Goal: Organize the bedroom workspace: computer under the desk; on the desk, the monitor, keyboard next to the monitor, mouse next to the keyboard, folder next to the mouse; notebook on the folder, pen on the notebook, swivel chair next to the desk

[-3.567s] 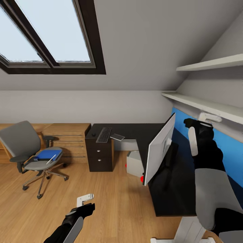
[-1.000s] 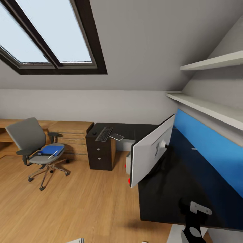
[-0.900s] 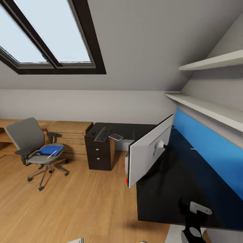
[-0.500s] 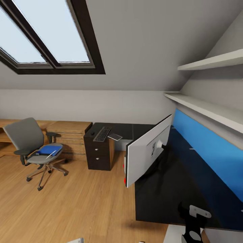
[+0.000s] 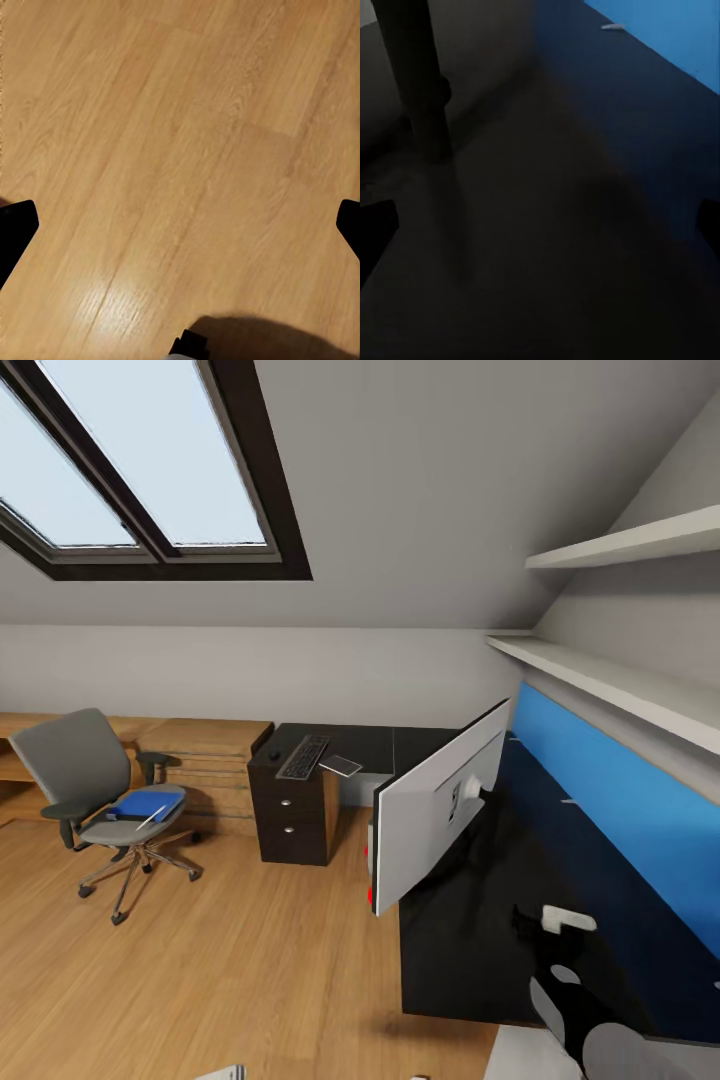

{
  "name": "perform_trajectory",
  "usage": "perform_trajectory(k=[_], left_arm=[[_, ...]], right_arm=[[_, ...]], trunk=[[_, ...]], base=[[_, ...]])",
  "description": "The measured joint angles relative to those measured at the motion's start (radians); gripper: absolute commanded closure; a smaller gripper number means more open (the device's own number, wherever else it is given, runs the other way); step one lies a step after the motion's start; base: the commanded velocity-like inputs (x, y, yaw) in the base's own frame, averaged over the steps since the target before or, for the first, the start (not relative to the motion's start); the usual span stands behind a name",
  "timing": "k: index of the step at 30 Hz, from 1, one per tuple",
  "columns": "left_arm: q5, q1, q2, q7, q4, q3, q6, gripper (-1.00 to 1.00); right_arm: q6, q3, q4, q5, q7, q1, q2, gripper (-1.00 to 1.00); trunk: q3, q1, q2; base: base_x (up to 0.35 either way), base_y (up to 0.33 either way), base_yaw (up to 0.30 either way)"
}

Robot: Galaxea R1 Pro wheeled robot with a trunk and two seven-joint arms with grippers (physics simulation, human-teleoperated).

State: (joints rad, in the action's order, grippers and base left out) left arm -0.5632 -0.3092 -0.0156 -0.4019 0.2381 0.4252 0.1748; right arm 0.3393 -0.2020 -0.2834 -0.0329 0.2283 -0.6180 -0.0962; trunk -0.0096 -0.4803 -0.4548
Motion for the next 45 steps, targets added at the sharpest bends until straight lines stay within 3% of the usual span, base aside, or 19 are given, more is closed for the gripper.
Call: perform_trajectory(k=[1, 5, 13, 15, 18, 19, 20, 21, 24, 25, 32, 36, 44, 45], left_arm=[[0.0, 0.0, 0.0, 0.0, 0.0, 0.0, 0.0, -1.0], [0.001, 0.0, 0.001, 0.0, 0.0, -0.001, 0.0, -1.0], [0.004, 0.0, 0.003, 0.0, 0.019, 0.0, -0.003, -1.0], [0.002, -0.001, 0.019, 0.0, 0.175, -0.001, -0.083, -1.0], [-0.007, -0.002, 0.024, 0.001, 0.278, -0.005, -0.181, -1.0], [-0.011, -0.002, 0.028, -0.001, 0.409, -0.091, -0.488, -1.0], [-0.008, -0.004, 0.027, -0.001, 0.593, -0.115, -0.582, -1.0], [-0.007, -0.004, 0.025, 0.0, 0.686, -0.165, -0.677, -1.0], [-0.002, -0.003, 0.017, -0.001, 0.741, -0.269, -0.819, -1.0], [0.004, -0.003, 0.017, -0.001, 0.723, -0.286, -0.823, -1.0], [0.005, -0.003, 0.014, 0.0, 0.718, -0.289, -0.822, -1.0], [0.005, -0.003, 0.014, 0.001, 0.724, -0.25, -0.768, -1.0], [0.003, -0.003, 0.014, 0.003, 0.72, -0.237, -0.728, -1.0], [0.002, -0.003, 0.014, 0.001, 0.718, -0.208, -0.727, -1.0]], right_arm=[[-0.013, 0.0, 0.054, 0.0, -0.017, -0.053, -0.011, -1.0], [-0.029, 0.002, 0.125, -0.001, -0.067, -0.14, -0.027, -1.0], [-0.026, 0.009, 0.16, -0.001, -0.112, -0.18, -0.033, -1.0], [-0.032, 0.005, 0.16, 0.002, -0.109, -0.183, -0.032, -1.0], [-0.035, 0.003, 0.159, 0.007, -0.104, -0.183, -0.032, -1.0], [-0.036, -0.015, 0.156, 0.023, -0.103, -0.183, -0.033, -1.0], [-0.035, -0.019, 0.156, 0.026, -0.103, -0.183, -0.032, -1.0], [-0.034, -0.023, 0.155, 0.03, -0.104, -0.183, -0.032, -1.0], [-0.025, -0.029, 0.154, 0.032, -0.106, -0.183, -0.034, -1.0], [0.005, -0.029, 0.156, 0.03, -0.108, -0.183, -0.033, -1.0], [0.03, -0.029, 0.163, 0.027, -0.11, -0.183, -0.027, -1.0], [0.033, -0.029, 0.165, 0.027, -0.121, -0.183, -0.025, -1.0], [0.036, -0.029, 0.164, 0.026, -0.125, -0.182, -0.026, -1.0], [0.036, -0.024, 0.165, 0.02, -0.128, -0.182, -0.03, -1.0]], trunk=[[0.0, 0.0, 0.0], [0.0, 0.0, 0.0], [0.0, 0.0, 0.0], [0.0, 0.0, 0.0], [0.0, 0.0, 0.0], [0.0, 0.0, 0.0], [0.0, 0.0, 0.0], [0.0, 0.0, 0.0], [0.0, 0.0, 0.0], [0.0, 0.0, 0.0], [0.0, 0.0, 0.0], [0.0, 0.0, 0.0], [0.0, 0.0, 0.0], [0.0, 0.0, 0.0]], base=[[0.0, 0.0, 0.0], [0.0, 0.0, 0.0], [0.0, 0.0, 0.0], [0.0, 0.0, 0.0], [0.0, 0.0, 0.0], [0.0, 0.0, 0.0], [0.0, 0.0, 0.0], [0.0, 0.0, 0.0], [0.0, 0.0, 0.0], [0.0, 0.0, 0.0], [0.0, 0.0, 0.0], [0.0, 0.0, 0.0], [0.105, 0.0, 0.0], [0.01, 0.0, 0.0]])
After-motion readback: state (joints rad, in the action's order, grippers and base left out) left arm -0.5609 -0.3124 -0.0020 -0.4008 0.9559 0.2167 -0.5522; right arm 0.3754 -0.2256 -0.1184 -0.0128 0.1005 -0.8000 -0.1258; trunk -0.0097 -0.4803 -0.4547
